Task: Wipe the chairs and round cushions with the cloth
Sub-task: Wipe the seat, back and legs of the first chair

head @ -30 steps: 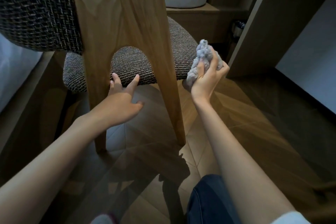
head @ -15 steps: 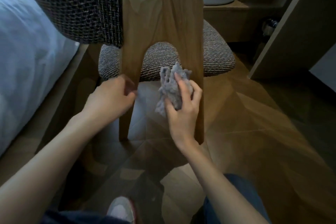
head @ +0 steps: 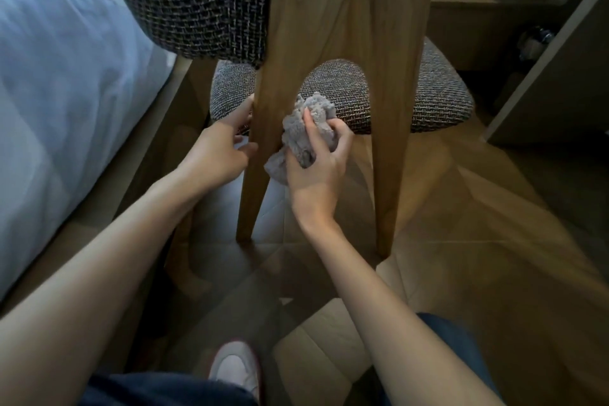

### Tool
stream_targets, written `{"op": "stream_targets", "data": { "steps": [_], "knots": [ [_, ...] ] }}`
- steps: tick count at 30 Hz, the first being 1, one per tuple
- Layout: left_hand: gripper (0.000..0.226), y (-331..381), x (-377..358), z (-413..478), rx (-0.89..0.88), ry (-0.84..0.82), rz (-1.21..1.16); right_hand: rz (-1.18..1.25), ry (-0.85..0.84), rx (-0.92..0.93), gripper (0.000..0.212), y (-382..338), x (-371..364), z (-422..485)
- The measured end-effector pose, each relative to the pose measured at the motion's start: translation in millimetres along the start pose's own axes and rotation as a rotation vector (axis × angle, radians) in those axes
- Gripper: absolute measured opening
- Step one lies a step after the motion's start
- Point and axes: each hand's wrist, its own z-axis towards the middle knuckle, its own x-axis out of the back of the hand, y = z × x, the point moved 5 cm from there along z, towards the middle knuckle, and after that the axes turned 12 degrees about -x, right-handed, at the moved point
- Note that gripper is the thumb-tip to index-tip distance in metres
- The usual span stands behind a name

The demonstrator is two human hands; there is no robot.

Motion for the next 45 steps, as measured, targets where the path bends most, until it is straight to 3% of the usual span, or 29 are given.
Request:
{"op": "stream_targets", "data": {
  "steps": [4,7,9,15,19,22,25,27,29,32,35,38,41,45],
  "knots": [
    [0.075,2,-3,3,-0.018,0.014,-0.017,-0.085,-0.008,0.093,0.064,4,20,6],
    [0.075,2,-4,5,-0.012,0.032,-0.037,-0.065,0.148,0.003,0.071,10,37,6],
    [0.076,-1,-5,4,-0.014,0.038,-0.071,-0.022,0.154,-0.044,0.069,6,27,1],
    [0.074,-2,-2,-7,-0.06,0.025,-0.122,0.113,-0.12,-0.143,0.054,-4,0,-1],
    [0.05,-3,-7,-24,0.198,-0.048,-0.194,0.002,-0.255,-0.12,0.071,-4,17,-14],
    [0.049,-1,-21,-32,0.299,-0.183,-0.372,-0.006,-0.539,-0.05,0.083,-14,16,-26],
    [0.04,-14,-13,-29,0.267,-0.084,-0.385,0.205,-0.834,-0.192,0.083,-21,19,-23],
    [0.041,-29,-10,-29,0.329,-0.027,-0.449,0.26,-0.897,-0.23,0.073,-24,25,-16],
    [0.044,-39,-7,-31,0.386,0.044,-0.506,0.126,-0.812,-0.137,0.061,-30,35,-8],
    [0.043,-49,7,-29,0.423,0.279,-0.565,0.032,-0.452,-0.078,0.047,-37,46,9],
    [0.041,-62,24,-25,0.39,0.536,-0.489,-0.003,-0.48,-0.177,0.052,-40,23,20],
    [0.035,-57,26,-22,0.36,0.678,-0.156,0.07,-0.499,-0.234,0.046,-41,-5,32],
    [0.044,-35,12,-14,0.142,0.777,0.01,0.098,-0.414,-0.178,0.018,-41,-14,40],
    [0.044,-29,-13,-4,-0.184,0.722,0.017,0.084,-0.403,-0.102,0.016,-36,-14,42]
  ]
}}
